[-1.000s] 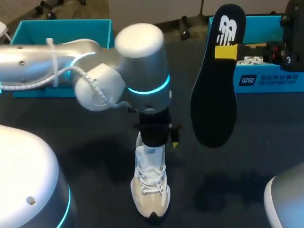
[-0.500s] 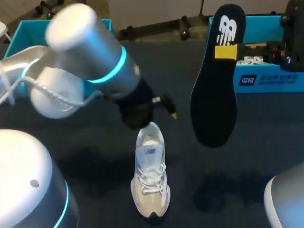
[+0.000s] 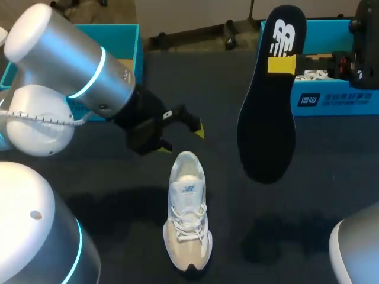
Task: Take the shoe out of the shoebox, open the shoe tongue, remove and reinsert the insole, then place the shoe into the shoebox
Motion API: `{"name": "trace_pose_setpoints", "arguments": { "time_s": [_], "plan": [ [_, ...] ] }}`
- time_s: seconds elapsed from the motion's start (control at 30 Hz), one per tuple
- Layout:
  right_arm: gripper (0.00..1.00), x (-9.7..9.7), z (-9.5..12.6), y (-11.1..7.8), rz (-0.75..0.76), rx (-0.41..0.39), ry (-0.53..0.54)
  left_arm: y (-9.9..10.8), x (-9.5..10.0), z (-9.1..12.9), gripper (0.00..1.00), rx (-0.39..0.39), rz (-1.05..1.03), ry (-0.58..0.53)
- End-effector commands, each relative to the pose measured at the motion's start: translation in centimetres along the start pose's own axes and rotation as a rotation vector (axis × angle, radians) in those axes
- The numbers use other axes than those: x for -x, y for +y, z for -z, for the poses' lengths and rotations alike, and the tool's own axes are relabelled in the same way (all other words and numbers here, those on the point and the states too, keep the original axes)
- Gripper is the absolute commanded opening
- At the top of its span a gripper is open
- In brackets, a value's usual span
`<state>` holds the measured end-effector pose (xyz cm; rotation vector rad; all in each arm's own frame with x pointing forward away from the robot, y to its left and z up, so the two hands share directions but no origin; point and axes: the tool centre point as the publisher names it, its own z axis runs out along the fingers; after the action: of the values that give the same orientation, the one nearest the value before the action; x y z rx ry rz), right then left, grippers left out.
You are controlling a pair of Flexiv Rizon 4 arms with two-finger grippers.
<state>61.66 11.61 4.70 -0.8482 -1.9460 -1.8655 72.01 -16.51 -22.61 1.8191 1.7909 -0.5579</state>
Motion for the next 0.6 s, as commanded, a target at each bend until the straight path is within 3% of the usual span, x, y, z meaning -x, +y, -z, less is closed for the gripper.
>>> {"name": "trace_pose_setpoints", "arguments": {
  "time_s": [0.03,0.2,0.6],
  "plan": [
    [0.0,0.3,-0.4,0.3,-0.001,-0.004,0.002,0.4,-0.2,-0.1,1.0,0.024,-0.005,-0.091],
    [0.0,0.3,-0.4,0.3,-0.001,-0.004,0.002,2.6,0.3,0.4,1.0,-0.035,-0.006,-0.279],
    [0.0,0.3,-0.4,0.3,-0.001,-0.004,0.002,1.8,1.9,1.6,1.0,-0.047,-0.042,-0.469]
  ]
}}
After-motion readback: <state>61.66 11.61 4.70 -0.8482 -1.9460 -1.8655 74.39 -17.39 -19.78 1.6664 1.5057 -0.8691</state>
